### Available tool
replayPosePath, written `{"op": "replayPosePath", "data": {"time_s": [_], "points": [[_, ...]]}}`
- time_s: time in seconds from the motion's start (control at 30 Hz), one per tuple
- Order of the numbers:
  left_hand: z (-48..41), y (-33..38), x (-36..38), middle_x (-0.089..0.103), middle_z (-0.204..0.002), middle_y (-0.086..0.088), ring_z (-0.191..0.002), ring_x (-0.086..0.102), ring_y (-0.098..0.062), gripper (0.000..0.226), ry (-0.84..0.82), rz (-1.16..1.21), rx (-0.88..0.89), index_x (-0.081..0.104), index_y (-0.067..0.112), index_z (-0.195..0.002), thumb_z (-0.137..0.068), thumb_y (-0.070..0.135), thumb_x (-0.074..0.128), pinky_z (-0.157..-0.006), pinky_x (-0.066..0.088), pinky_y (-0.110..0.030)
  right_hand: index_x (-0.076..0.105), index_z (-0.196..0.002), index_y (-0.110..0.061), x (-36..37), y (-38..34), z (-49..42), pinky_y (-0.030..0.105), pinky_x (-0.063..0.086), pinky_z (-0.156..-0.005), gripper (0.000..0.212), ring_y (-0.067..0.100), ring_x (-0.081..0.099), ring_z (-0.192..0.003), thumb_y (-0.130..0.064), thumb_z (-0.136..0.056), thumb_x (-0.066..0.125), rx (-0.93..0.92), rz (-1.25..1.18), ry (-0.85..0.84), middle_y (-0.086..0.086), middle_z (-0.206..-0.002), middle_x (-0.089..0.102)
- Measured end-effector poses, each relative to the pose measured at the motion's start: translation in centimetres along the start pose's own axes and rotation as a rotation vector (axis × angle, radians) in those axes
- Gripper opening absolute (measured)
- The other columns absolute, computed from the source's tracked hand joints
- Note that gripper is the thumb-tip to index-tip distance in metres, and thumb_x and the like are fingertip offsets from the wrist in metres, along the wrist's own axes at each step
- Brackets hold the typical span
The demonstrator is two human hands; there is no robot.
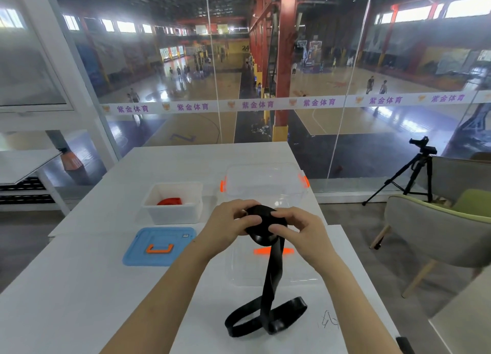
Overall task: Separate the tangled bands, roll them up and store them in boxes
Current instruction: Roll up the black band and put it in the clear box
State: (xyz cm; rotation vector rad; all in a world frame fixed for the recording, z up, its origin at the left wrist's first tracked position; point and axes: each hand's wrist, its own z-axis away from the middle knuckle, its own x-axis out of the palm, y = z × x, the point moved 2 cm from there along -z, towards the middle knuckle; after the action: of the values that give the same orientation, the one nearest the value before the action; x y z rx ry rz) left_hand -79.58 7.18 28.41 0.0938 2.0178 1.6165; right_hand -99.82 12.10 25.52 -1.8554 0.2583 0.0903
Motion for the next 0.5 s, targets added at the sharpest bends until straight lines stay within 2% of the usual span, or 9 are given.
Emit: {"op": "replayPosePath", "data": {"time_s": [0.1,0.23,0.37,0.5], "points": [[0.0,0.1,0.3,0.075,-0.102,-0.007,-0.101,0.074,-0.027,0.021,0.044,0.046,0.019,0.076,0.021,-0.111,-0.097,0.010,0.064,-0.093,0.062,-0.046,0.078,-0.102,-0.031,0.2,0.4,0.2,0.036,0.060,-0.094,0.034,0.020,0.077,-0.101,-0.002,-0.085,0.084,-0.016,-0.075,0.036,-0.002,-0.104,0.081],[-0.2,0.0,0.5,0.075,-0.103,-0.009,-0.102,0.073,-0.031,0.021,0.048,0.066,0.024,0.075,0.020,-0.113,-0.097,0.012,0.065,-0.095,0.061,-0.050,0.076,-0.103,-0.026,0.3,0.8,0.3,0.042,0.062,-0.092,0.033,0.027,0.077,-0.096,0.000,-0.084,0.084,-0.012,-0.106,0.042,0.004,-0.101,0.079],[-0.2,-0.1,0.8,0.077,-0.102,-0.007,-0.102,0.074,-0.031,0.021,0.057,0.092,0.005,0.076,0.022,-0.113,-0.096,0.013,0.067,-0.095,0.061,-0.049,0.075,-0.100,-0.024,0.4,0.7,0.4,0.034,0.062,-0.085,0.032,0.026,0.078,-0.088,0.003,-0.085,0.082,-0.012,-0.124,0.057,0.006,-0.096,0.079],[-0.3,-0.2,1.1,0.079,-0.102,-0.003,-0.101,0.076,-0.027,0.028,0.084,0.143,-0.039,0.076,0.036,-0.112,-0.093,0.017,0.073,-0.096,0.061,-0.047,0.075,-0.101,-0.014,0.2,0.4,0.3,0.024,0.060,-0.080,0.027,0.016,0.077,-0.087,0.007,-0.086,0.079,-0.016,-0.167,0.129,0.003,-0.096,0.079]]}}
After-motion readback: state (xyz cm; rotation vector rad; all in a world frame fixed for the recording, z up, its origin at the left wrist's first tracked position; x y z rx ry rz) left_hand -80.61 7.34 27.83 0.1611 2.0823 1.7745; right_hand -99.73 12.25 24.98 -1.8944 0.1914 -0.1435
